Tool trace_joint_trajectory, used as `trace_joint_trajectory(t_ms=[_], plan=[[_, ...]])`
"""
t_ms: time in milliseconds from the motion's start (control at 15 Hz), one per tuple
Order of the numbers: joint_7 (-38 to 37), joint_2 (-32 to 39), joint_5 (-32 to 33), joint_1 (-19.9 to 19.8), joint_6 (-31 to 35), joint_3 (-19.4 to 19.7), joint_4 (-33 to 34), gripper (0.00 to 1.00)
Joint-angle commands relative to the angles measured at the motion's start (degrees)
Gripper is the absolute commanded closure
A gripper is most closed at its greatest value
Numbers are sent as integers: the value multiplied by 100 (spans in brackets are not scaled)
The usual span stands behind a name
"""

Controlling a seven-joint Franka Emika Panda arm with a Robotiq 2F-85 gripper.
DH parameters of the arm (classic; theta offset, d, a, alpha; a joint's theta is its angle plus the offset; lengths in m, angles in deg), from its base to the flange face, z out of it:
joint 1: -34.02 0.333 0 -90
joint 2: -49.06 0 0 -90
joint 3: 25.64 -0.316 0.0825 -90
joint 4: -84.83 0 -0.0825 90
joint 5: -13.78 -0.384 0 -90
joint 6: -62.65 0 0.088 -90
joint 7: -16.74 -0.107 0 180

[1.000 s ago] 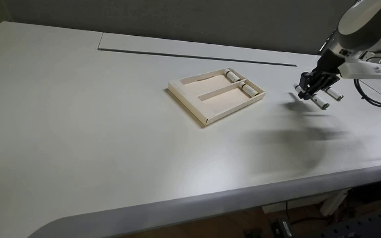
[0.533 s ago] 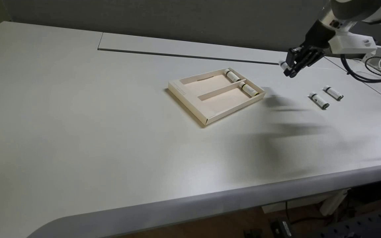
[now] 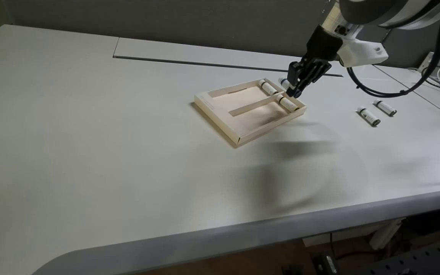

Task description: Pick up the objects and put them in the box

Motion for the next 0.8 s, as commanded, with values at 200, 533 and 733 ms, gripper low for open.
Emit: trace_joint_trajectory(t_ms=[200, 533, 733], plan=[[26, 444, -156, -38, -169, -388, 174, 93], [46, 509, -157, -84, -126, -425, 200, 93], [48, 527, -148, -94, -148, -405, 217, 93]])
